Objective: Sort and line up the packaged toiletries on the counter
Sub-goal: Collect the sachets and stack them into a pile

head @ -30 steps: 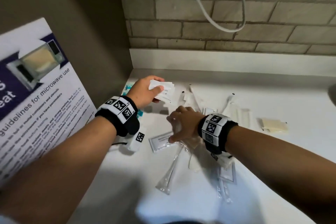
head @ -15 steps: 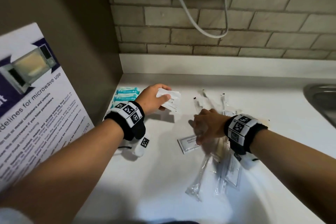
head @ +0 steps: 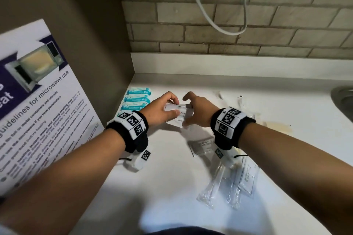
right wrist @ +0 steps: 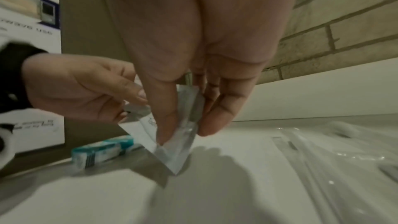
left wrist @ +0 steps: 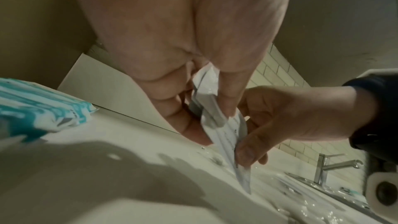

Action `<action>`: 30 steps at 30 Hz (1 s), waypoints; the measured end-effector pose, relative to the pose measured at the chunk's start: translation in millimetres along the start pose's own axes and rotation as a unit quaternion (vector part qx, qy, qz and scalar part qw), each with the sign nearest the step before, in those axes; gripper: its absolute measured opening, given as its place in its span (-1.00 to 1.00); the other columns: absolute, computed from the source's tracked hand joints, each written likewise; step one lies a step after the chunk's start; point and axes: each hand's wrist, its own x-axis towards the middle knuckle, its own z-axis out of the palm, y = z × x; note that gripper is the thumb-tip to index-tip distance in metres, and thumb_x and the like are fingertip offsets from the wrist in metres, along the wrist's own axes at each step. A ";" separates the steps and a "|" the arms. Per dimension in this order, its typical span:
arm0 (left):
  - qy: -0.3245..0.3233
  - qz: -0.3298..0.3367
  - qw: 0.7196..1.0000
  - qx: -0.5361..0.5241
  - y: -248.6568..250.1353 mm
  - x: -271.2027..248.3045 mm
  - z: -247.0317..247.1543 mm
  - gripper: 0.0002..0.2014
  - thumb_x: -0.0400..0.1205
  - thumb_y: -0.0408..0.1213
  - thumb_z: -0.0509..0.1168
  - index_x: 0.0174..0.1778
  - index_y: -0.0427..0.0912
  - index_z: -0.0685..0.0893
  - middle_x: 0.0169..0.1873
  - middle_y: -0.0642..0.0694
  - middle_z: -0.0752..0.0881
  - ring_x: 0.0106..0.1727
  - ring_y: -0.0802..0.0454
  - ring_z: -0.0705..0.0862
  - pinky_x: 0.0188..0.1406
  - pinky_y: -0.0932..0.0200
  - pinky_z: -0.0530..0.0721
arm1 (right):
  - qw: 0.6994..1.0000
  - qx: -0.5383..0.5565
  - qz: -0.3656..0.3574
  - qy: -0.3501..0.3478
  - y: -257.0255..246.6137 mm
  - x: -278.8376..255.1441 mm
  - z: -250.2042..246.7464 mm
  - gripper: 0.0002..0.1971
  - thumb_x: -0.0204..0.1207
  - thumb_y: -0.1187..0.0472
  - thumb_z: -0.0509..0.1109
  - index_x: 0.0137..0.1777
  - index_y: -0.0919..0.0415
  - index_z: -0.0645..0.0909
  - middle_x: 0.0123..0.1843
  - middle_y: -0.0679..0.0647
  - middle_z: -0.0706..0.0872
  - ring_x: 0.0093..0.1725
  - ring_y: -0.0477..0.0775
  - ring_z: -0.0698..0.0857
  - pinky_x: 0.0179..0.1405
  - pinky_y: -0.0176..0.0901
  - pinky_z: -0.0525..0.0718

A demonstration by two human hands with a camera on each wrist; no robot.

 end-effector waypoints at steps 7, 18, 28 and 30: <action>0.002 -0.046 0.999 0.029 -9.2 -6.4 8.0 -0.78 0.65 -0.27 0.36 0.18 0.00 0.56 0.04 -0.11 0.71 -0.19 0.04 0.73 -0.32 0.32 0.67 | 1.000 -0.017 -0.009 -0.003 10.0 4.9 18.9 -0.32 0.25 0.26 0.65 0.35 0.22 0.44 0.15 0.19 0.71 0.06 0.20 0.68 -0.03 -0.12 0.60; -0.060 -0.053 0.987 0.139 -8.7 -6.1 12.3 -0.64 0.67 -0.26 0.32 0.38 -0.04 0.46 0.24 -0.06 0.68 0.01 0.05 0.71 -0.08 0.27 0.69 | 0.997 0.059 -0.046 0.022 15.7 13.7 15.8 -0.60 0.43 0.41 0.47 0.26 0.24 0.53 0.00 0.08 0.67 -0.14 0.07 0.63 -0.10 -0.17 0.60; -0.107 -0.008 0.951 0.292 0.9 -10.6 25.5 -0.70 0.74 -0.23 0.15 0.39 -0.12 0.40 0.25 -0.08 0.51 0.15 -0.06 0.59 0.11 0.06 0.54 | 0.989 -0.126 -0.078 -0.016 6.0 7.4 21.8 -0.64 0.36 0.16 0.50 0.11 0.27 0.55 0.08 0.19 0.60 -0.08 0.22 0.66 -0.15 -0.06 0.60; -0.121 0.006 0.930 0.347 -4.9 -11.2 28.8 -0.69 0.74 -0.15 0.14 0.38 -0.14 0.43 0.28 -0.11 0.50 0.27 -0.09 0.49 0.20 0.04 0.48 | 0.980 -0.180 -0.071 -0.046 5.1 7.4 24.6 -0.73 0.42 0.18 0.44 0.07 0.24 0.53 0.03 0.20 0.69 -0.13 0.20 0.63 -0.24 -0.08 0.52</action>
